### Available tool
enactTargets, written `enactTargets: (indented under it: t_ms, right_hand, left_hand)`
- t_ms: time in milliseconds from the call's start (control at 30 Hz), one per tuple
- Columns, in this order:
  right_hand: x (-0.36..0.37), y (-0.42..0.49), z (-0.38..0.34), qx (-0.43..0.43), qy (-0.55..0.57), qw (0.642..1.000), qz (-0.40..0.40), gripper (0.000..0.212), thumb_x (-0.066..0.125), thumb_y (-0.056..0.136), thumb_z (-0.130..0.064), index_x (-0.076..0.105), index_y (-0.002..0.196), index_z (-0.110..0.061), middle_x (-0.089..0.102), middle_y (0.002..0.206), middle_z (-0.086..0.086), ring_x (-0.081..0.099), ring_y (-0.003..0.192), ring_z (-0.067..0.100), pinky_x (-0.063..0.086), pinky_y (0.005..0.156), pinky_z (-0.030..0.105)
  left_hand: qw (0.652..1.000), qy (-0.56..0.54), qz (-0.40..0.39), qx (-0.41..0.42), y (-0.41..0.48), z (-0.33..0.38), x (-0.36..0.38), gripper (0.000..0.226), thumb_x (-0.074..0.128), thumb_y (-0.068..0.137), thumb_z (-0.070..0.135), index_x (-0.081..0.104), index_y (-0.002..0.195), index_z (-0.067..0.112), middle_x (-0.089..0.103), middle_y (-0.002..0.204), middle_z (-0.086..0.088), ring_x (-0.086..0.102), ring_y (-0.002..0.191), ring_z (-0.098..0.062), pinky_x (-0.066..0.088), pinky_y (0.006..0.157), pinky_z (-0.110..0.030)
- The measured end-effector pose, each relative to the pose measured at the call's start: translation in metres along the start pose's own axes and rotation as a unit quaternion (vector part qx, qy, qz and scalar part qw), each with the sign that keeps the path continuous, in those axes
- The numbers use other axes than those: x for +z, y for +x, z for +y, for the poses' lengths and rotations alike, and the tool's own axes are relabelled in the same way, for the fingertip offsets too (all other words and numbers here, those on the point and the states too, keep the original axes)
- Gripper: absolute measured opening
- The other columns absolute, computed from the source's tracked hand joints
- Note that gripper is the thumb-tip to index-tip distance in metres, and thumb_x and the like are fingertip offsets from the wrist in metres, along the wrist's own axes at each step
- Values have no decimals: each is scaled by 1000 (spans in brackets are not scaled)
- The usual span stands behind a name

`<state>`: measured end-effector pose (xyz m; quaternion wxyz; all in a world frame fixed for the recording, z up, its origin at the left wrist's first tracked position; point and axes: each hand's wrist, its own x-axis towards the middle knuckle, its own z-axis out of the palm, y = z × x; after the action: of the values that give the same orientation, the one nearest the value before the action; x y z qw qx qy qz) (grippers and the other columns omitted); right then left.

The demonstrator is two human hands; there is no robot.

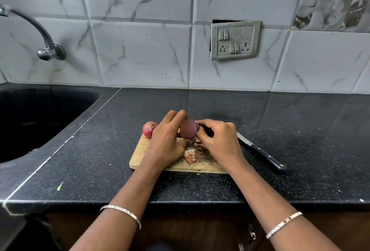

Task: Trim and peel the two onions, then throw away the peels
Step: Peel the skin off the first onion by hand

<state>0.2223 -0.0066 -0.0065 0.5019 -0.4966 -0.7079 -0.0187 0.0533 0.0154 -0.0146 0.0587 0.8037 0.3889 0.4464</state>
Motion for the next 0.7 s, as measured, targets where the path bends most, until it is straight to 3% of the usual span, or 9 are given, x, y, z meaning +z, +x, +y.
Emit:
enactTargets:
  t_ms: [300,467,700]
  right_hand:
    - [1,1,2,7,-27,999,30,14,65,87,-17,78,92,-15,76,78,-5,70,68,14,57,69,44]
    - [-2,2,1,28,-25,998,40,11,69,88,-11,77,94,-12,76,82,-3,70,73,12,58,69,39]
    - [-5,1,-1,52,-40,997,48,12,67,88,-10,78,92,-13,75,83,-5,66,72,8,57,69,33]
  left_hand:
    - [1000,-11,4,-11,-1,1,0,51,81,72,14,44,107,23,55,105,8,61,93,-17,57,77,-43]
    - [999,-34,-10,1,-1,4,-4,73,76,77,7,47,137,34,50,120,12,57,108,-4,57,92,-34]
    - [999,-35,4,-1,1,6,-4,51,79,81,16,55,126,25,51,122,13,59,106,-7,58,89,-34]
